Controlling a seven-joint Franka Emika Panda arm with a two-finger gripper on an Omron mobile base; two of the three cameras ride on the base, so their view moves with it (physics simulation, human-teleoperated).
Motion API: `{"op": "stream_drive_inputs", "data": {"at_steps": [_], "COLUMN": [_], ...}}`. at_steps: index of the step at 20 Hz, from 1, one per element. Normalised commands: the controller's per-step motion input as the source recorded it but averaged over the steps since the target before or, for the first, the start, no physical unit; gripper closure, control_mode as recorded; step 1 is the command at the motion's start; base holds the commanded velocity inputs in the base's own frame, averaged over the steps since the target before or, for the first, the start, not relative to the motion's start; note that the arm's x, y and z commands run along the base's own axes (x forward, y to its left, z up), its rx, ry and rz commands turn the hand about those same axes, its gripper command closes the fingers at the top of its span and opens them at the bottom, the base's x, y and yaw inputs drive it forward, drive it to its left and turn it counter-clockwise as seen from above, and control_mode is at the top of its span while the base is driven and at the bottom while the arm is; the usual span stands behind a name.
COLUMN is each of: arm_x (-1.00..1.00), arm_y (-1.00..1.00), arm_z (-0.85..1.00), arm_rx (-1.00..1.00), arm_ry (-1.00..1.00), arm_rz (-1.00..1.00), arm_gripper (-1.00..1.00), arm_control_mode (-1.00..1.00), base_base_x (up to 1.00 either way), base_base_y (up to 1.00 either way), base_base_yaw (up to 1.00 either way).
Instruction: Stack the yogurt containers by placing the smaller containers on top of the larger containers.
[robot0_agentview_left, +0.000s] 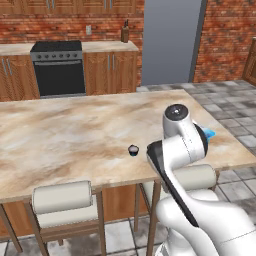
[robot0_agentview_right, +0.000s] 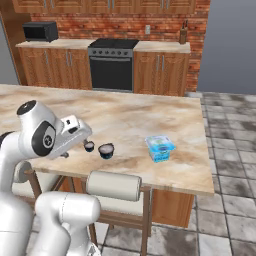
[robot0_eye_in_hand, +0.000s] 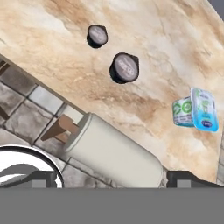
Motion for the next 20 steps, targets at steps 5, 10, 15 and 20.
{"op": "stream_drive_inputs", "data": {"at_steps": [5, 10, 15, 20], "arm_x": [0.10, 0.09, 0.13, 0.22], "arm_y": [0.00, 0.04, 0.04, 0.05], "arm_z": [-0.17, -0.16, -0.07, -0.09], "arm_rx": [0.00, -0.02, -0.03, -0.02], "arm_ry": [-0.03, -0.01, 0.00, 0.00], "arm_rz": [-0.01, -0.05, -0.05, -0.05], "arm_gripper": [-1.00, -1.00, -1.00, -1.00], "arm_control_mode": [-1.00, -1.00, -1.00, -1.00], "base_base_x": [0.00, 0.00, 0.00, 0.00], "base_base_y": [0.00, 0.00, 0.00, 0.00], "base_base_yaw": [0.00, 0.00, 0.00, 0.00]}}
